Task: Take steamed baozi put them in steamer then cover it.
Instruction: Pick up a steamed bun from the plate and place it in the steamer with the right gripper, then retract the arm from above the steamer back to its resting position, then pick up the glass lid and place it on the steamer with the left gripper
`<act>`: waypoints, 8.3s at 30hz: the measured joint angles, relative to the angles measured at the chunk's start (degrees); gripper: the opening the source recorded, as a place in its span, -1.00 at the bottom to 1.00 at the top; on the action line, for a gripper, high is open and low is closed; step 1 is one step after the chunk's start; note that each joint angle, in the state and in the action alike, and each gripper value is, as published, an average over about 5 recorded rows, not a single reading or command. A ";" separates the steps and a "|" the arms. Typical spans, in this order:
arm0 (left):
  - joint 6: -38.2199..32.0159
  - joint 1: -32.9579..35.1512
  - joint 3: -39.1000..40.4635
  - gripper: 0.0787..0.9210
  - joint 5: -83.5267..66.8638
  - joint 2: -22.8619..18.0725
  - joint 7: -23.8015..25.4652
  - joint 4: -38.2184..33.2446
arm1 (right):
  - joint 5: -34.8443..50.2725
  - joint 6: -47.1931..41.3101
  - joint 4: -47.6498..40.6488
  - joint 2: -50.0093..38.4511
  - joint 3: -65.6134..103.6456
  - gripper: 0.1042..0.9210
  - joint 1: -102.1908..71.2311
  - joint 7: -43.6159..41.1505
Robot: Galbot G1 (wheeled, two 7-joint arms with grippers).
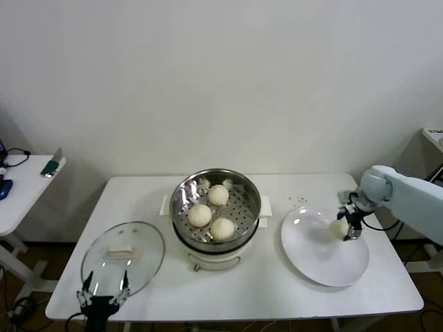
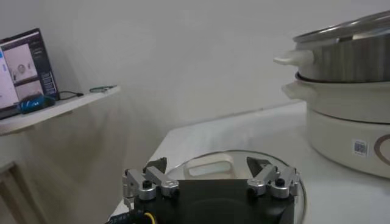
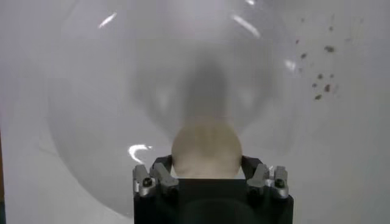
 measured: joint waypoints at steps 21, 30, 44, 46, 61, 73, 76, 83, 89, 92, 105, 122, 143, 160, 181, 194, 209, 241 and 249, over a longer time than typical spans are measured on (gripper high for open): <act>-0.24 -0.49 1.28 0.77 -0.95 1.18 -0.41 -0.33 | 30.27 -4.29 0.17 18.10 -15.17 0.51 27.28 1.79; -0.22 -0.56 1.29 0.77 -1.59 1.84 -0.37 -0.38 | 37.82 -6.47 2.16 27.07 -18.48 0.51 28.79 4.10; -0.02 -1.26 1.41 0.77 -2.05 2.04 -0.28 -0.01 | 41.03 -7.27 3.24 33.66 -25.95 0.53 26.82 5.41; 0.07 -1.45 1.40 0.77 -2.17 2.04 -0.28 0.07 | 41.01 -7.27 3.13 33.99 -26.89 0.53 26.42 5.44; 0.09 -2.39 1.46 0.77 -2.59 2.16 -0.28 1.06 | 40.21 -7.29 1.64 36.64 -29.72 0.58 24.01 6.00; 0.55 -2.95 1.79 0.77 -2.10 2.01 -0.28 0.74 | 39.78 -7.35 2.38 36.08 -29.42 0.76 24.51 6.06; 0.63 -3.02 1.91 0.77 -1.93 1.90 -0.28 0.53 | 39.82 -7.06 2.66 35.47 -29.08 0.76 25.31 5.59; 0.89 -3.44 1.81 0.77 -1.76 2.03 -0.30 0.18 | 40.20 -6.01 4.10 31.96 -26.45 0.76 27.48 5.36; 0.76 -3.87 1.70 0.77 -0.90 1.74 -0.68 0.37 | 40.68 -3.05 6.92 26.11 -23.70 0.76 28.41 9.38; 0.76 -3.88 1.56 0.77 -0.51 1.61 -0.83 0.35 | 41.03 -1.21 9.15 22.31 -22.26 0.76 28.33 12.72; 1.44 -4.27 1.02 0.77 2.08 0.84 -1.42 -0.42 | 39.29 9.22 19.62 3.10 -7.03 0.76 13.90 31.13; 4.27 -7.41 -0.67 0.77 14.52 -0.01 -0.97 -0.99 | 30.90 15.49 27.10 -3.80 46.04 0.76 -37.33 42.76; 3.71 -7.09 -2.20 0.77 56.35 3.11 1.75 -2.24 | 24.41 13.00 34.81 10.32 92.90 0.76 -82.02 45.38; 5.43 -11.76 -0.10 0.77 76.99 3.99 1.00 6.32 | 20.32 12.13 36.10 16.82 101.18 0.76 -90.52 45.71; 6.70 -21.52 1.26 0.73 80.87 5.62 -5.30 19.47 | 16.75 12.19 35.79 19.40 103.56 0.76 -92.93 45.73; 6.22 -25.00 1.82 -0.09 80.12 5.76 -6.66 24.05 | 14.99 12.33 35.16 20.44 103.53 0.76 -92.89 45.09; 7.23 -23.18 2.31 -0.84 76.72 7.71 -7.85 20.62 | 14.01 12.81 34.49 20.81 103.33 0.76 -92.34 44.89; 38.52 -18.94 17.39 -0.84 65.00 30.44 -0.23 -12.29 | 11.68 12.44 29.54 18.92 98.14 0.76 -86.07 46.11; 45.31 -28.54 30.75 -0.84 65.47 31.47 5.00 -12.32 | 10.64 12.20 28.26 19.46 96.41 0.76 -84.05 46.11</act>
